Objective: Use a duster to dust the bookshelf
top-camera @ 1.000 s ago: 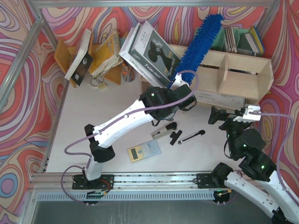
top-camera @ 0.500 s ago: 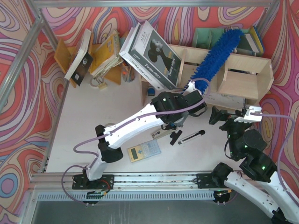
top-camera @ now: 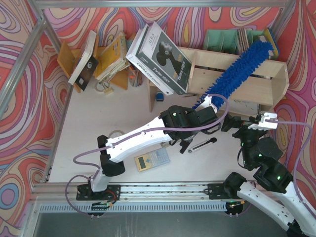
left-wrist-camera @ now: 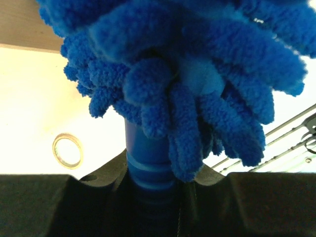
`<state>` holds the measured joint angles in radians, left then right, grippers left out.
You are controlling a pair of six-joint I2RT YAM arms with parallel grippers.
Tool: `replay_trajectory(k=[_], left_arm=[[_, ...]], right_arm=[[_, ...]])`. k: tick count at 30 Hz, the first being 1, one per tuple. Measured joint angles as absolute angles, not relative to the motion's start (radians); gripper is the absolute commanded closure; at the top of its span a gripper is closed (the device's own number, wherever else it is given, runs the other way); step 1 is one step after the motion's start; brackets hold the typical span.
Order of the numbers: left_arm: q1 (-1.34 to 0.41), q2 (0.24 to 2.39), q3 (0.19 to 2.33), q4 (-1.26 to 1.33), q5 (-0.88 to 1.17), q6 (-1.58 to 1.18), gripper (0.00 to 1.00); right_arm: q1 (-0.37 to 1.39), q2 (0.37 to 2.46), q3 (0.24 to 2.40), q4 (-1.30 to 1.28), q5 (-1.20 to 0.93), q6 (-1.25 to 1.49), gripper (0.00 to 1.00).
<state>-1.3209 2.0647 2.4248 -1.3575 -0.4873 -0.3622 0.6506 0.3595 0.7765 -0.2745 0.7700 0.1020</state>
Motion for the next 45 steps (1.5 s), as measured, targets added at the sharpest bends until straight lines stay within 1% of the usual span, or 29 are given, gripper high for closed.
replay_trajectory(k=[5, 12, 16, 23, 31, 45], left_arm=[[-1.293, 1.999, 2.350, -1.350, -0.505, -0.363, 1.00], [-1.216, 1.975, 2.341, -1.340, -0.531, -0.378, 1.00], [-1.200, 1.984, 2.363, -1.351, -0.532, -0.378, 1.00], [-1.202, 2.062, 2.460, -1.369, -0.512, -0.377, 1.00], [-1.214, 2.103, 2.464, -1.367, -0.472, -0.377, 1.00], [-1.315, 2.103, 2.465, -1.316, -0.547, -0.286, 1.00]], right_arm=[[0.651, 0.360, 0.776, -0.274, 0.770, 0.102, 0.01], [0.651, 0.360, 0.776, -0.275, 0.771, 0.103, 0.01], [0.651, 0.359, 0.776, -0.275, 0.775, 0.105, 0.01], [0.651, 0.353, 0.776, -0.275, 0.778, 0.105, 0.01], [0.651, 0.353, 0.776, -0.274, 0.778, 0.105, 0.01], [0.651, 0.313, 0.776, -0.276, 0.789, 0.115, 0.02]])
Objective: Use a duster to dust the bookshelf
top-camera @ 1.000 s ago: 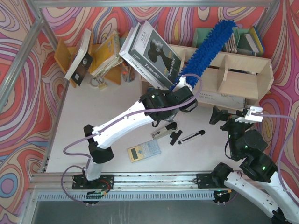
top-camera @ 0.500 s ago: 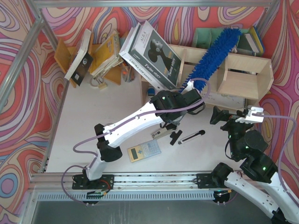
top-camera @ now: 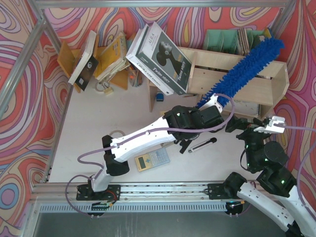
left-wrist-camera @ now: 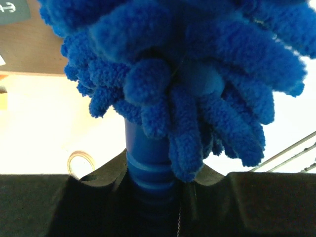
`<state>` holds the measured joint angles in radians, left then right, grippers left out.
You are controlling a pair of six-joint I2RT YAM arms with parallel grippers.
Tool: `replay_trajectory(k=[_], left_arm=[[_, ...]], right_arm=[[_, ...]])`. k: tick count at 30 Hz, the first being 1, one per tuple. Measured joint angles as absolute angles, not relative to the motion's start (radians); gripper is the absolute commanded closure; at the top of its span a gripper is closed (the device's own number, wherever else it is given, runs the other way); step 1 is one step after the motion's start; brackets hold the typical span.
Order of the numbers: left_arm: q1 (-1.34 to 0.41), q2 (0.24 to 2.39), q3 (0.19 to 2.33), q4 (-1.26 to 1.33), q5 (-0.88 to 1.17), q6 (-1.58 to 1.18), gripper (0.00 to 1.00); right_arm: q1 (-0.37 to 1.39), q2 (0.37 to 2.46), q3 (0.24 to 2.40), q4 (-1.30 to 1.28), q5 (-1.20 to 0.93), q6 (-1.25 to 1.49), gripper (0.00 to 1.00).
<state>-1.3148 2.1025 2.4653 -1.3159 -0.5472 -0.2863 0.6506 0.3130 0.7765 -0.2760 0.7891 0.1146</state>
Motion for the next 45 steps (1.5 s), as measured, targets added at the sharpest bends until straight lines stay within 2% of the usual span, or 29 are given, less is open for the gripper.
replay_trajectory(k=[10, 18, 26, 45], left_arm=[[-1.323, 2.074, 2.429, -1.234, -0.605, -0.221, 1.00], [-1.264, 2.086, 2.512, -1.186, -0.611, -0.154, 1.00], [-1.245, 2.199, 2.595, -1.109, -0.631, -0.033, 1.00], [-1.252, 2.265, 2.611, -1.161, -0.572, 0.004, 1.00]], right_arm=[[0.651, 0.286, 0.783, -0.283, 0.784, 0.141, 0.01], [0.651, 0.289, 0.804, -0.293, 0.740, 0.157, 0.01], [0.651, 0.288, 0.803, -0.299, 0.733, 0.157, 0.01], [0.651, 0.287, 0.796, -0.297, 0.744, 0.154, 0.01]])
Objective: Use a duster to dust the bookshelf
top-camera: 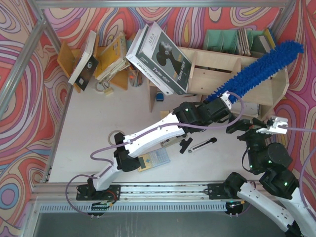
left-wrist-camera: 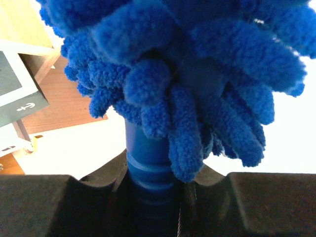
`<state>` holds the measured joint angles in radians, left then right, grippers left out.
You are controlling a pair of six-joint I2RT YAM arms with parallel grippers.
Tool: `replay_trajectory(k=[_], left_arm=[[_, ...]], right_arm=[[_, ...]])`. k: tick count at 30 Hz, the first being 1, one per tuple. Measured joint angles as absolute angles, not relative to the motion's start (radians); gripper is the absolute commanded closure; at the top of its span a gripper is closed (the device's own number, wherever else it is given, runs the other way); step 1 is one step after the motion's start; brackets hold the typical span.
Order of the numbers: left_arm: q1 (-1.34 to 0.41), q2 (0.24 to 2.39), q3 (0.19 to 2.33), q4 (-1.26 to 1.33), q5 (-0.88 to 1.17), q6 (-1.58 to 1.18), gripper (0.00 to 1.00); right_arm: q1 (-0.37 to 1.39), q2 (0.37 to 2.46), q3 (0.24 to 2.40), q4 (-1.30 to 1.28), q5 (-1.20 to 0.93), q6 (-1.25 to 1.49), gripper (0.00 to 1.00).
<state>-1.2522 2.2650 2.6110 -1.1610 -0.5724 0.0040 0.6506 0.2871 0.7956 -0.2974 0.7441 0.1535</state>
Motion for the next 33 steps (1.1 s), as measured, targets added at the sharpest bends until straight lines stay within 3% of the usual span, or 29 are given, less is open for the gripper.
replay_trajectory(k=[15, 33], left_arm=[[-1.298, 2.256, 2.595, -1.210, -0.561, 0.003, 1.00], [-1.357, 1.956, 2.172, -1.061, -0.521, -0.006, 1.00]], right_arm=[[0.650, 0.287, 0.792, -0.301, 0.763, 0.142, 0.01], [0.650, 0.287, 0.791, -0.297, 0.770, 0.138, 0.01]])
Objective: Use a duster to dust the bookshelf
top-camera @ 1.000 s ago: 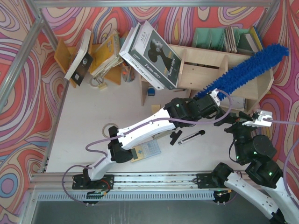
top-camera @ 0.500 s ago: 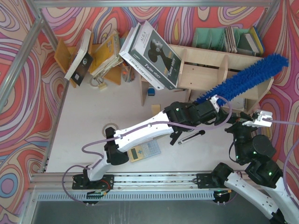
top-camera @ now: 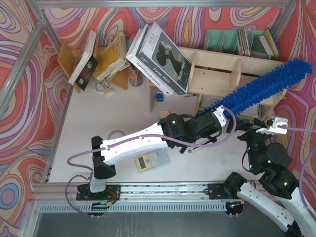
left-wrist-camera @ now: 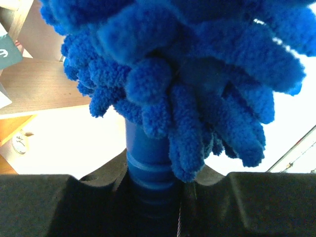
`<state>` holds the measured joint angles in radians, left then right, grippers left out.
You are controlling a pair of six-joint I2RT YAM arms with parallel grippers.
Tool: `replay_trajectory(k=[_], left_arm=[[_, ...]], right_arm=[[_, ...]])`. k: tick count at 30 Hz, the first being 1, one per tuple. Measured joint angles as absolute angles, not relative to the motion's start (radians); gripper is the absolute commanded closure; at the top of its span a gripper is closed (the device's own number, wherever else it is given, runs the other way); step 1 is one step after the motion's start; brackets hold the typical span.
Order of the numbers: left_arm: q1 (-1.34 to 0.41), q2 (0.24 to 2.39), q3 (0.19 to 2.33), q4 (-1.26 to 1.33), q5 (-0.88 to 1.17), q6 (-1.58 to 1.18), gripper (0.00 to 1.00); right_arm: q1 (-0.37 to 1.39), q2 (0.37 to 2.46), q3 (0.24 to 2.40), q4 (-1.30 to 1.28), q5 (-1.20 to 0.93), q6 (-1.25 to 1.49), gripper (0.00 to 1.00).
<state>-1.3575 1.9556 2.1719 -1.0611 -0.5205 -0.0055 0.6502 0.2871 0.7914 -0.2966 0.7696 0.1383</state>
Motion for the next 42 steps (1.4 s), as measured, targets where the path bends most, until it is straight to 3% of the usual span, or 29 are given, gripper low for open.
replay_trajectory(k=[10, 23, 42], left_arm=[[-1.331, 1.923, 2.147, -1.019, -0.566, -0.036, 1.00], [-1.217, 2.135, 2.478, -1.124, -0.618, -0.032, 1.00], [-1.318, 2.218, 2.534, -1.203, -0.596, -0.009, 1.00]], right_arm=[[0.650, 0.287, 0.791, -0.297, 0.768, 0.138, 0.01], [0.651, 0.280, 0.790, -0.297, 0.767, 0.138, 0.01], [0.650, 0.279, 0.789, -0.299, 0.773, 0.134, 0.01]])
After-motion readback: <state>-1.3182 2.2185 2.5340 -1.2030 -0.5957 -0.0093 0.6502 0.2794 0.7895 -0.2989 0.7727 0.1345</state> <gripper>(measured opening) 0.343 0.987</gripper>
